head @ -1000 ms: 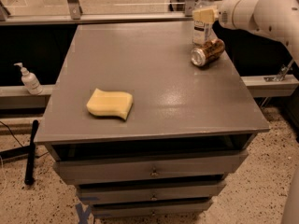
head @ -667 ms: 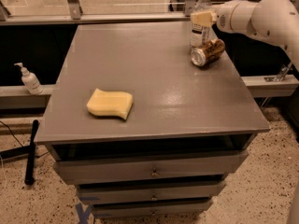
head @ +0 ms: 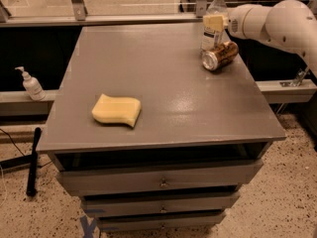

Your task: Move blue plastic bottle near orange can

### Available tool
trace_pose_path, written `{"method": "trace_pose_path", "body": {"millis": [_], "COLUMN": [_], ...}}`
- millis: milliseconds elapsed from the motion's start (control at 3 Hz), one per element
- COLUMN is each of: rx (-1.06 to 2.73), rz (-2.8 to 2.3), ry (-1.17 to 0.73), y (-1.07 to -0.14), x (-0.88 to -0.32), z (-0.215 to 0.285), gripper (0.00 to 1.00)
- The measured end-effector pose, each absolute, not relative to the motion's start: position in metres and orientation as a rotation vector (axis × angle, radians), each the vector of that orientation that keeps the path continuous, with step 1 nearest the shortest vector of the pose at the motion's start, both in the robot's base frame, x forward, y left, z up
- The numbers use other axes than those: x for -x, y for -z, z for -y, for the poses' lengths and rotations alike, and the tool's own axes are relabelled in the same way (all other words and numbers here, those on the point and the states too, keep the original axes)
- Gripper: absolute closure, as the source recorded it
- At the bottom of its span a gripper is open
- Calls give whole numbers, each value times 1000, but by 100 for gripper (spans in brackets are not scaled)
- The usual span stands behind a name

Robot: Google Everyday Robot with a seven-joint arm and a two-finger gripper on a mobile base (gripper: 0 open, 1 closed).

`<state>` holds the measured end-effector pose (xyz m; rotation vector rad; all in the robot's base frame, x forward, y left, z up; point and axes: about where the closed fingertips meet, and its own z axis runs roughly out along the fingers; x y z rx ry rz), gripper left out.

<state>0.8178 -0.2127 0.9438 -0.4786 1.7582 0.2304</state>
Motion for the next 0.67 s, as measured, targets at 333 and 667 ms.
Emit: {"method": "trace_pose_path", "body": {"millis": [333,667], "rx": [472,469], "rz": [-1767,-1774], "ry": [-239,-249], "y": [-941,-939], "x": [-813,-808], "z": [212,211], "gripper": [13,0]}}
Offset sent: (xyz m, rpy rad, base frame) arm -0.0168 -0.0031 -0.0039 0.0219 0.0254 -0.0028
